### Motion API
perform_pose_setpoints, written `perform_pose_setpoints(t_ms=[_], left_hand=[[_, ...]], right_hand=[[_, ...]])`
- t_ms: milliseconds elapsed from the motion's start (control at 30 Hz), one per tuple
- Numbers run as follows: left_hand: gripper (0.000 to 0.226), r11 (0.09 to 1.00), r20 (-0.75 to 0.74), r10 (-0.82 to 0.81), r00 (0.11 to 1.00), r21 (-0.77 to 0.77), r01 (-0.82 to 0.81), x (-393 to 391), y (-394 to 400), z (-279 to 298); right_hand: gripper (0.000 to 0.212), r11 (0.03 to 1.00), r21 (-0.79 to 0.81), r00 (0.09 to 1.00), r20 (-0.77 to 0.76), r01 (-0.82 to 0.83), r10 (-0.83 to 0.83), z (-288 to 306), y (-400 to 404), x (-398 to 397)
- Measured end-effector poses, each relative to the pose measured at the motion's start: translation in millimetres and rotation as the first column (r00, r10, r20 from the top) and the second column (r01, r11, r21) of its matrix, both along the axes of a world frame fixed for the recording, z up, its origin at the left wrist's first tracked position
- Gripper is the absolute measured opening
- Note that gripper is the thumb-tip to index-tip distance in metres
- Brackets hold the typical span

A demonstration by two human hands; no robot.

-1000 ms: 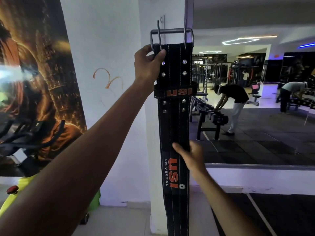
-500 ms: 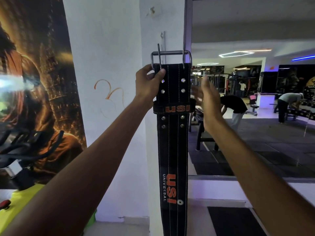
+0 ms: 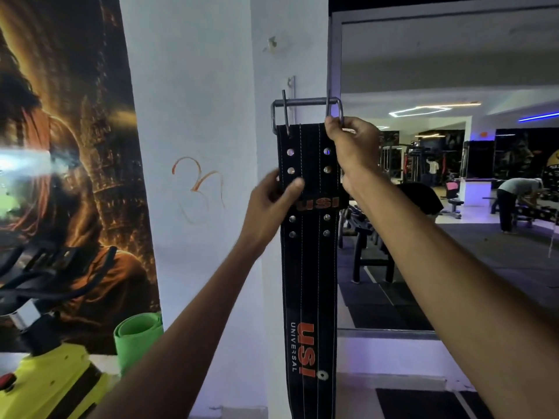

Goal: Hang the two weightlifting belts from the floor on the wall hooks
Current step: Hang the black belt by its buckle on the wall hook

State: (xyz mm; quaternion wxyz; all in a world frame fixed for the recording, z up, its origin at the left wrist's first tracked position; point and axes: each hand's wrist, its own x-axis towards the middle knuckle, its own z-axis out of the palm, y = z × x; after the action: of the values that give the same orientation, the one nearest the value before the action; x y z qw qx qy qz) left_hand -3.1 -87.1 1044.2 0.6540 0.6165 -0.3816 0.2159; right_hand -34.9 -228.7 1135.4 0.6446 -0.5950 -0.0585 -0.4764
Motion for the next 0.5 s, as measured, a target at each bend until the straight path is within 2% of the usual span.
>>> perform_pose_setpoints(t_ms=[100,300,367,400,467,500], left_hand=[[0.019,0.999,-0.059,-0.028,0.998,0.036,0.030,3.4,3.0,-53.3],[0.022,0.990,-0.362,0.002,0.932,0.134,0.050,1.1,3.4,-170.2],[0.018,0.980,-0.416,0.036,0.909,0.193,0.049,2.9,5.8,-201.9],[0.007,0.971,-0.430,0.041,0.902,0.230,0.066,2.2,6.9,-211.8],[0.024,0.963,-0.425,0.046,0.904,0.259,0.073,2.7,6.7,-215.4],[0.023,0.972,-0.421,0.030,0.907,0.225,0.072,2.9,5.9,-208.0]], right_hand=[[0.028,0.999,0.030,0.999,0.000,-0.037,0.037,0.5,0.6,-4.4],[0.022,0.998,0.057,1.000,-0.003,-0.016,0.016,-3.1,-4.0,-1.2],[0.024,0.998,0.056,1.000,-0.018,-0.002,0.003,-6.3,-7.0,1.4],[0.023,0.998,0.059,1.000,-0.029,-0.004,0.006,-8.3,-8.6,3.0],[0.020,0.998,0.061,0.999,-0.050,-0.016,0.019,-11.3,-10.4,5.2],[0.019,0.998,0.054,0.998,-0.055,-0.013,0.016,-12.4,-10.6,6.3]])
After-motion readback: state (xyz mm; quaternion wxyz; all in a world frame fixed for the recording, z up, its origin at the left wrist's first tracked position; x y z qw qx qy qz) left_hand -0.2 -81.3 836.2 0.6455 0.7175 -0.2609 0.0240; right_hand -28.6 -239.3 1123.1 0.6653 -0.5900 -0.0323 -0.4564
